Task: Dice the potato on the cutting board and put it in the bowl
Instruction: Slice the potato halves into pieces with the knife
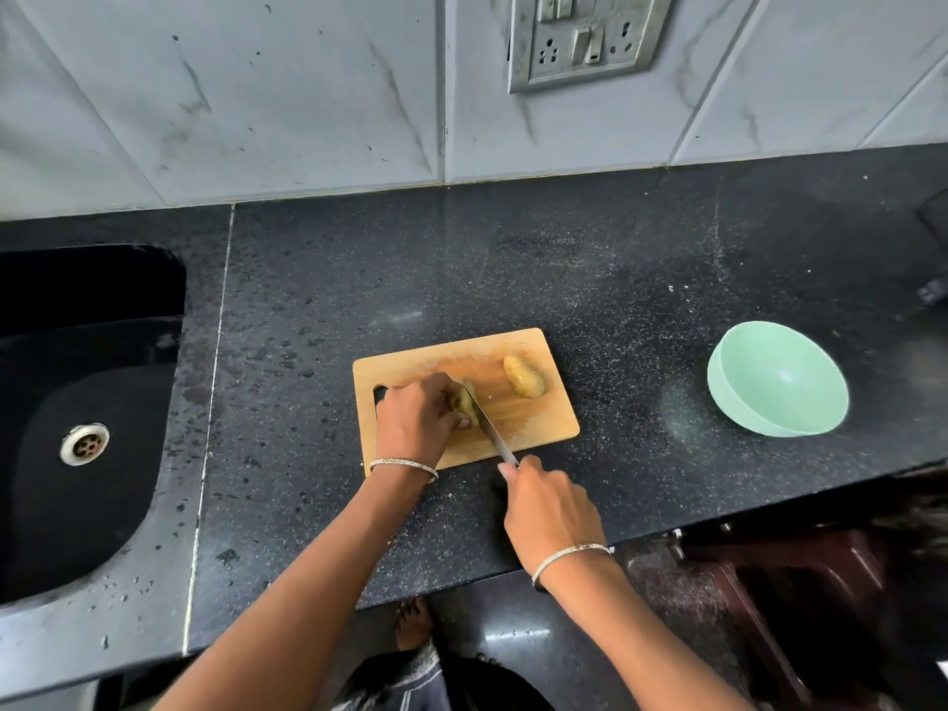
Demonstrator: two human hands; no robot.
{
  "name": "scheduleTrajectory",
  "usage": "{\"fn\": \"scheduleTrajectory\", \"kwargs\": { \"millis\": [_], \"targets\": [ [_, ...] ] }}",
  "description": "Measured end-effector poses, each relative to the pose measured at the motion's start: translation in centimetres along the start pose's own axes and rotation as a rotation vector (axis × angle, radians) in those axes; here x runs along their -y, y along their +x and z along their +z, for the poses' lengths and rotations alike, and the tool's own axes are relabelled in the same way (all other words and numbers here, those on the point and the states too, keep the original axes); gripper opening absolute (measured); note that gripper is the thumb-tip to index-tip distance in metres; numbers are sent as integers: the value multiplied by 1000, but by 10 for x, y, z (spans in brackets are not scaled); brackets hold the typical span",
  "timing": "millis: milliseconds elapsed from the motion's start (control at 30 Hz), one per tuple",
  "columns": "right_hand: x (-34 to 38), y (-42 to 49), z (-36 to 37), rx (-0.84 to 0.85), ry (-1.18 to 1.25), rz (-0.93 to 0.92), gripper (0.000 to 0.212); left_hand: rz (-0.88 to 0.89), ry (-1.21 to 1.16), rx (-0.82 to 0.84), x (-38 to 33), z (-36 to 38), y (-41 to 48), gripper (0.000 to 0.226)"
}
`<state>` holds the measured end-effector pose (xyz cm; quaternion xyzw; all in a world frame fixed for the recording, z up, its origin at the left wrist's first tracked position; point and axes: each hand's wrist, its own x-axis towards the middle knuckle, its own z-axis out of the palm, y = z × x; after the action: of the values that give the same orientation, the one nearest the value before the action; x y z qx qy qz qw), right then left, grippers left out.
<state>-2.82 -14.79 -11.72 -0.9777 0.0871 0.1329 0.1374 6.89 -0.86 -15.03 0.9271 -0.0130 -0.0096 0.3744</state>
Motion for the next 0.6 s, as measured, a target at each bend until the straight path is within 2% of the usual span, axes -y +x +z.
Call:
{"fn": "scheduleTrajectory", "kwargs": {
  "millis": [100, 600],
  "targets": [
    [1, 0, -10, -42, 3, -13, 43, -18, -25, -9, 1, 0, -3, 29],
    [28, 23, 7, -30, 20, -8, 38, 14, 30, -56, 4, 2, -8, 31]
  ]
}}
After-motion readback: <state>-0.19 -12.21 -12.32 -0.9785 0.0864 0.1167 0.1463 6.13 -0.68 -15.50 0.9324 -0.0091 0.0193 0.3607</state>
